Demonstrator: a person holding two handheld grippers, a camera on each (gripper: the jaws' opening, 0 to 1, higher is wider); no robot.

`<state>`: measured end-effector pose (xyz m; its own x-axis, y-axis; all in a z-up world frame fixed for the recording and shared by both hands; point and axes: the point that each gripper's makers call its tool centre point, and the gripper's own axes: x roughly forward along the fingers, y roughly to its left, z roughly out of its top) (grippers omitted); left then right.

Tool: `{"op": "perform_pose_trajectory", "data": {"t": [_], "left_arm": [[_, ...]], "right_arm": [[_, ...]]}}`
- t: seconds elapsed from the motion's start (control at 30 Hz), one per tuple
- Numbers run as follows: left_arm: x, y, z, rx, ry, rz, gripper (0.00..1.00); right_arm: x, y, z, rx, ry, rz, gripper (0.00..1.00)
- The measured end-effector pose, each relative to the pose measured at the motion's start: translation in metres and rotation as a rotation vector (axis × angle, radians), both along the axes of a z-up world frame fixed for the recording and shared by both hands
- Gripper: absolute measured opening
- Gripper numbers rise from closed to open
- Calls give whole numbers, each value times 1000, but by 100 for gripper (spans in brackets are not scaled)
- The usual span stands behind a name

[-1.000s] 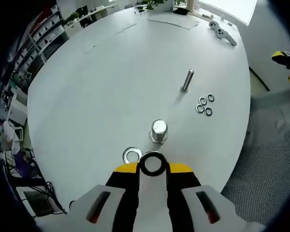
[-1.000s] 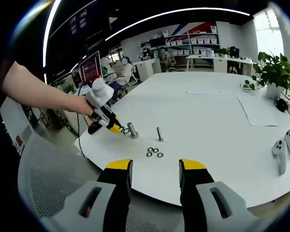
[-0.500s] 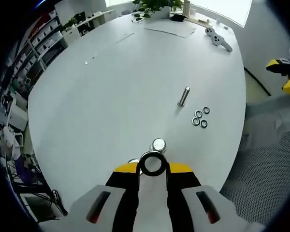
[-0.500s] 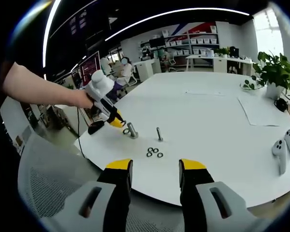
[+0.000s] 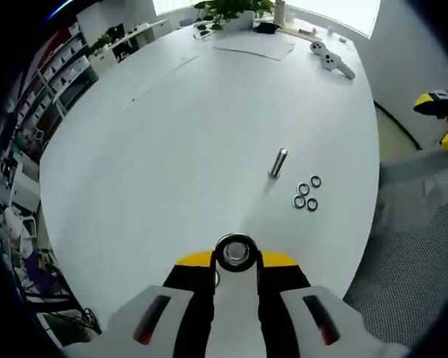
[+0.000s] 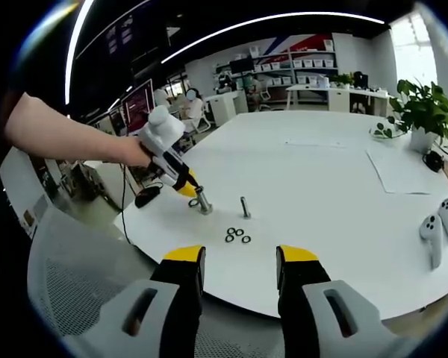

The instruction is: Place the washer onto the threaded stud by aligning its center hole with the stud, sliding it down to the base, and recovering from edge contact or off-axis alignment until the washer reaches the visible bottom stop.

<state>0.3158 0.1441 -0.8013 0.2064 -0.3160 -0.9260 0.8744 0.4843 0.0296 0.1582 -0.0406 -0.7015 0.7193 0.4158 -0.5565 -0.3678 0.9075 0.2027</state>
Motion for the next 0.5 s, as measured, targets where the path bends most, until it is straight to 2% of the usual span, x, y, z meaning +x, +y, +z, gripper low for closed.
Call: {"op": "perform_pose_trajectory", "data": {"t": [0.5], "left_arm": [[2, -2, -15, 37, 22, -16, 19]], "right_arm": [[0, -1, 0, 2, 0, -5, 40]]}}
